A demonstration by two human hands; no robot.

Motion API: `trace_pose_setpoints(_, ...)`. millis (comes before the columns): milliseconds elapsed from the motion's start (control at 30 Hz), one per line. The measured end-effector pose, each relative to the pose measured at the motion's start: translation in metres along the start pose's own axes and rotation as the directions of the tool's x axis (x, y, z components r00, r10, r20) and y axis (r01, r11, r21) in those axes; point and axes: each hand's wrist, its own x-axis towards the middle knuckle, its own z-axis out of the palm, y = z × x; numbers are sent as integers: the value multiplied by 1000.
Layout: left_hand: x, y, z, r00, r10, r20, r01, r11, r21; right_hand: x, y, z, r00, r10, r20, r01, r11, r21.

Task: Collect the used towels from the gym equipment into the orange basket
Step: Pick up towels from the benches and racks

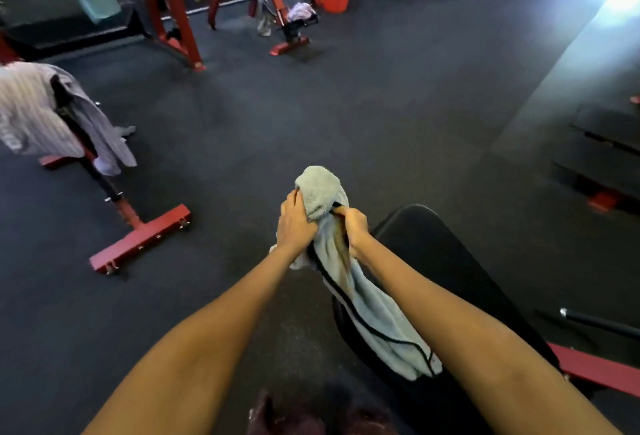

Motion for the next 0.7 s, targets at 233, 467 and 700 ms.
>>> trace_pose_setpoints(233,9,-63,-82,988,23,153,-39,994,98,-16,-15,128,947,-79,311,26,985,170)
trace_pose_setpoints(467,-13,-135,-174,814,-477,-331,106,682,-723,-39,-25,244,978,-55,201,18,983,181)
trace_pose_setpoints(700,-28,-244,-208,546,-670,503,518,-202,-831,-58,-29,351,901,-37,431,-22,991,130)
